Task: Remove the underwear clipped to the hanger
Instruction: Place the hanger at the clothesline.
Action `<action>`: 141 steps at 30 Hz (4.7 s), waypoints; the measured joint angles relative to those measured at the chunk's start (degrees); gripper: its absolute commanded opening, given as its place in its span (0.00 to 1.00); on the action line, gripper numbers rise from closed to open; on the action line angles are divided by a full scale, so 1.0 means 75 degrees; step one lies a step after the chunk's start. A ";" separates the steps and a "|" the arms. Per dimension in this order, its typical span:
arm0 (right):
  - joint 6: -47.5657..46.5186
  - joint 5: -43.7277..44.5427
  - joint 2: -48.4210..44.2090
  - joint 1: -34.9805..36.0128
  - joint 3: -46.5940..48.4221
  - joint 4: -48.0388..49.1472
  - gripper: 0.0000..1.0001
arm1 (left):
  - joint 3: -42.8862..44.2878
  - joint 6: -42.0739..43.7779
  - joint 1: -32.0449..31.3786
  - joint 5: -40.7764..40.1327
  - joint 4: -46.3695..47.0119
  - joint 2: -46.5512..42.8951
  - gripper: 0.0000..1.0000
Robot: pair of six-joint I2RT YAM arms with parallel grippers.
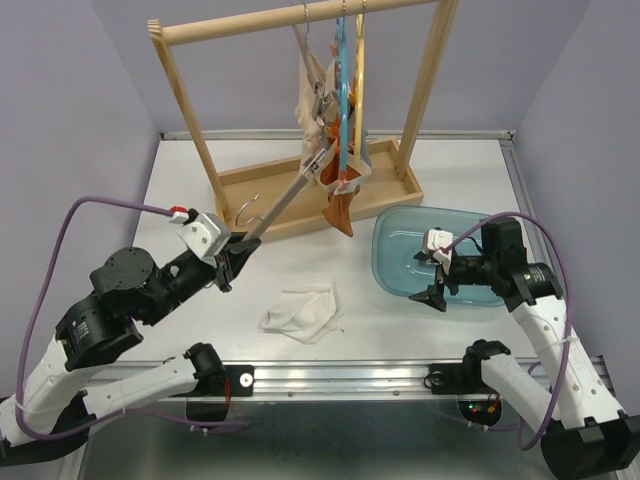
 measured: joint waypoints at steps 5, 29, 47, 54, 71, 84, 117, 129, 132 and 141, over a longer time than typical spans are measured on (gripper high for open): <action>0.0000 -0.0009 -0.0050 0.0000 -0.0096 0.0073 1.00 | 0.0286 -0.0079 0.0000 -0.0746 0.0271 0.0361 0.00; 0.0003 -0.0067 -0.0286 0.0000 -0.0108 0.0105 1.00 | 0.1218 -0.1078 0.2693 -0.1282 0.1684 0.2241 0.00; 0.0003 -0.0140 -0.0423 0.0000 -0.0108 0.0108 1.00 | 0.2961 -0.2486 0.5254 0.1495 0.1947 0.4631 0.00; 0.0003 -0.0219 -0.0571 0.0000 -0.0108 0.0108 1.00 | 0.3934 -0.2652 0.5668 0.1513 0.1836 0.5155 0.00; 0.0006 -0.0341 -0.0694 0.0000 -0.0119 0.0108 1.00 | 0.5184 -0.2885 0.6327 0.1853 0.1612 0.6388 0.00; 0.0006 -0.0373 -0.0691 0.0000 -0.0119 0.0108 1.00 | 0.5814 -0.3063 0.6592 0.1851 0.1539 0.6985 0.00; -0.0041 -0.0420 -0.0589 0.0000 -0.0172 0.0131 1.00 | 0.3427 -0.3197 0.6712 0.2107 0.2404 0.4255 0.98; -0.0385 -0.0691 0.0134 0.0000 -0.0321 0.0085 1.00 | 0.2535 -0.3168 0.6712 0.2229 0.2582 0.3719 0.99; -0.0420 -0.0804 0.0184 0.0000 -0.0321 0.0073 1.00 | 0.2194 -0.3165 0.6712 0.2288 0.2646 0.3611 0.99; -0.0434 -0.0851 0.0187 0.0000 -0.0321 0.0067 1.00 | 0.0761 -0.3191 0.6712 0.2620 0.2888 0.2938 0.98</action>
